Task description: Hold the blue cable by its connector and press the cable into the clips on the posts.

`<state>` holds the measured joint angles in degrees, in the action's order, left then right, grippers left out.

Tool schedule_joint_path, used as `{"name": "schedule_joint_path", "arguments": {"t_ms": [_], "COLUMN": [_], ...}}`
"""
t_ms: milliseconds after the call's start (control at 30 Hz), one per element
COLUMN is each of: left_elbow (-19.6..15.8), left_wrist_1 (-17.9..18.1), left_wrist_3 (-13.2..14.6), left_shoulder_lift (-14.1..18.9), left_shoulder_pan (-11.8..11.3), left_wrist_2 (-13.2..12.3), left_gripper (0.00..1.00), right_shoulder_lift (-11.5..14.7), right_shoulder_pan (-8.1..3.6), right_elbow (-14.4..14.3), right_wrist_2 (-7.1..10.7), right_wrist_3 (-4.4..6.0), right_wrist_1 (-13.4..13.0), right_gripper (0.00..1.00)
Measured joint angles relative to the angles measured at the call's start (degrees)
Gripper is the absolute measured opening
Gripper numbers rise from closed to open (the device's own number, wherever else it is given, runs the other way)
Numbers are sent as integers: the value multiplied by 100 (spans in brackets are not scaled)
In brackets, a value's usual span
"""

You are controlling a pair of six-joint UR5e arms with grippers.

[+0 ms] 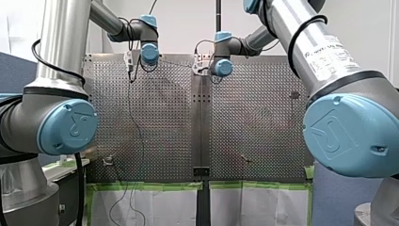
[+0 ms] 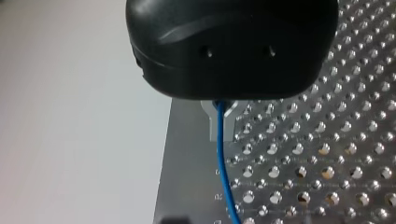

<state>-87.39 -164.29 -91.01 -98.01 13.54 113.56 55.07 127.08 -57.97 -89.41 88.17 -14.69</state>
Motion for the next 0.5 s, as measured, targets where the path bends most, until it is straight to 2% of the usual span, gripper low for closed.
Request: {"name": "schedule_joint_path", "arguments": {"t_ms": [500], "left_elbow": [-3], "left_wrist_1": [-97], "left_wrist_3": [-19], "left_shoulder_lift": [-35], "left_shoulder_pan": [58], "left_wrist_2": [-21], "left_gripper": [0], "right_shoulder_lift": [0], "right_shoulder_pan": [2], "right_elbow": [-1], "right_wrist_2": [0], "right_wrist_3": [-8], "right_wrist_1": [46], "right_gripper": [0]}}
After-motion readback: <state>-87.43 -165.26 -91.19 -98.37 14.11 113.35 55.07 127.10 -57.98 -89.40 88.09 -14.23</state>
